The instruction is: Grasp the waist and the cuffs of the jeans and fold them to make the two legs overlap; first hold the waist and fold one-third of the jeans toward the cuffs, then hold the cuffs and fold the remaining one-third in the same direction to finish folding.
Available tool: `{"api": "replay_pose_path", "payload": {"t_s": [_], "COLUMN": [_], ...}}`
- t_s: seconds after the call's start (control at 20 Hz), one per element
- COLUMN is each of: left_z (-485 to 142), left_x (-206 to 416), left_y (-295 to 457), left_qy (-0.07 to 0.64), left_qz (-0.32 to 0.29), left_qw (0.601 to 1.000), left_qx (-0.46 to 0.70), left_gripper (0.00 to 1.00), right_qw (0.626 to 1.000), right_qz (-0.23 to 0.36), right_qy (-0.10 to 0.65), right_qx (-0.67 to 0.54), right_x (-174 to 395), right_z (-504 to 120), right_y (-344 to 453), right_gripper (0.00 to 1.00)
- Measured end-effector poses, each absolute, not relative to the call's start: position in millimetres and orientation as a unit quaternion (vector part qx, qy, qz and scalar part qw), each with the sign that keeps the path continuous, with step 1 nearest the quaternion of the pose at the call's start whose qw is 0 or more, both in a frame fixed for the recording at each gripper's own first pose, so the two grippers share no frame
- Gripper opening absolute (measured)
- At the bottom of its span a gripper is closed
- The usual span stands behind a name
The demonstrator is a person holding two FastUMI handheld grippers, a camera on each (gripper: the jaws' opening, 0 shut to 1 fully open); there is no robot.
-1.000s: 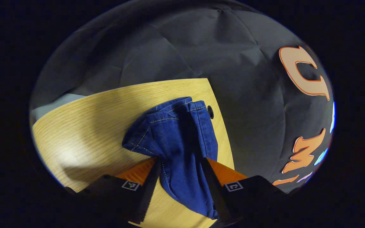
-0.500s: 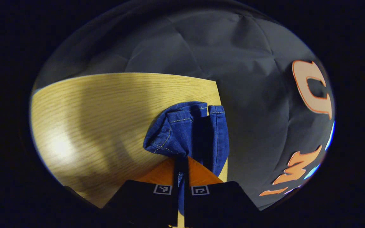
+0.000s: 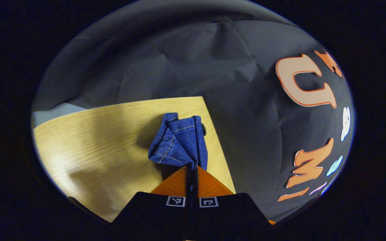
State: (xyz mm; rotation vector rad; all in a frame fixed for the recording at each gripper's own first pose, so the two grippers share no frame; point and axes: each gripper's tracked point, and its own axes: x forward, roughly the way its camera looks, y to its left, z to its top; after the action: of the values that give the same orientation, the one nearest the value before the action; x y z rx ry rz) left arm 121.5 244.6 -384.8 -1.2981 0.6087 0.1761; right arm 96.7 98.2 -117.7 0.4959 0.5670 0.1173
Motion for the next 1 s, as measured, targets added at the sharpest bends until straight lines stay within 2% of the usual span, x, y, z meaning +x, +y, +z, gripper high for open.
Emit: {"api": "replay_pose_path", "payload": {"t_s": [0.4,0.8,0.9,1.0], "left_z": [-266,-184,-171,-159], "left_x": [140,148,150,150], "left_y": [183,89,55,20], "left_qy": [0.229,0.219,0.227,0.235], "left_qz": [-0.003,-0.077,-0.102,-0.125], "left_qw": [0.815,0.846,0.851,0.854], "left_qx": [-0.533,-0.479,-0.462,-0.448], "left_gripper": [0.01,0.01,0.01,0.01], "right_qw": [0.932,0.933,0.937,0.940], "right_qz": [0.081,0.083,0.077,0.075], "right_qy": [0.259,0.236,0.236,0.236], "right_qx": [0.240,0.258,0.245,0.237], "right_x": [105,109,108,105], "right_z": [-101,-89,-90,-92], "right_y": [79,35,22,11], "right_gripper": [0.67,0.67,0.69,0.76]}}
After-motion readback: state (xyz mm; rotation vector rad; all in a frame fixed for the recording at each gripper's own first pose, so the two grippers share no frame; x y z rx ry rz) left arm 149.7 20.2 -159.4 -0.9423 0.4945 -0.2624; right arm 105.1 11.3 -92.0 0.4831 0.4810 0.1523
